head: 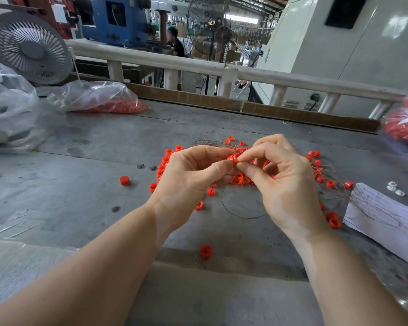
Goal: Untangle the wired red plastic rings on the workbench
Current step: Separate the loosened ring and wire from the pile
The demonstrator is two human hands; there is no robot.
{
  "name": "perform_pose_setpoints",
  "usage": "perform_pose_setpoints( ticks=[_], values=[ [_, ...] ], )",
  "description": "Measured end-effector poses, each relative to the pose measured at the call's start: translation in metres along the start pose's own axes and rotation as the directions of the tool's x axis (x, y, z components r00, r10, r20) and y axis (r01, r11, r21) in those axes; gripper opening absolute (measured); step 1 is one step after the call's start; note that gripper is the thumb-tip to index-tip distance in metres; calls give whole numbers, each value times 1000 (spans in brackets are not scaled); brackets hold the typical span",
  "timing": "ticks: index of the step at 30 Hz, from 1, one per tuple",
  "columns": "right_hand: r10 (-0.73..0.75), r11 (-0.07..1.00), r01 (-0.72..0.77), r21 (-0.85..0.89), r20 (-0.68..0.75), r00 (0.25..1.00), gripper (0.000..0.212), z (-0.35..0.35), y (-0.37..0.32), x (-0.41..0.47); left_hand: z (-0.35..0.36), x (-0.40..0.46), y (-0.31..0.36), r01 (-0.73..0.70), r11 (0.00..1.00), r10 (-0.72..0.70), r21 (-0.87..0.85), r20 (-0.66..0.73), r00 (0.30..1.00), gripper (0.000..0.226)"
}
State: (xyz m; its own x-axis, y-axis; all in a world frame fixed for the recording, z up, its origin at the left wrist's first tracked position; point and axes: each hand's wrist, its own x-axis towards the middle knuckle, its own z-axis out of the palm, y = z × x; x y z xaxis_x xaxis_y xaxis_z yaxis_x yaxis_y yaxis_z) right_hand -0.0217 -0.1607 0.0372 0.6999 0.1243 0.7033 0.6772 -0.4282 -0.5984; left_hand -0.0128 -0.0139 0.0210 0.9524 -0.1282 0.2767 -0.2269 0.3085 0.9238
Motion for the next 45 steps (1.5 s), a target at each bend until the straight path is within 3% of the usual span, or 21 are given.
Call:
perform_pose_setpoints(
  ticks=[6,13,32,45],
  values=[
    [44,995,-46,94,22,999,27,-1,2,2,1,-1,3,-15,1000,15,22,5,1000,22],
    [41,990,-48,130,50,998,26,-2,2,2,1,-2,2,-42,999,42,33,12,999,13],
    [67,994,-68,87,20,998,22,1,-1,0,3,-2,3,48,987,-45,-154,28,999,14],
    [37,999,-37,-9,10,999,16,0,-2,-2,3,-2,1,82,984,-81,-159,16,997,13]
  ],
)
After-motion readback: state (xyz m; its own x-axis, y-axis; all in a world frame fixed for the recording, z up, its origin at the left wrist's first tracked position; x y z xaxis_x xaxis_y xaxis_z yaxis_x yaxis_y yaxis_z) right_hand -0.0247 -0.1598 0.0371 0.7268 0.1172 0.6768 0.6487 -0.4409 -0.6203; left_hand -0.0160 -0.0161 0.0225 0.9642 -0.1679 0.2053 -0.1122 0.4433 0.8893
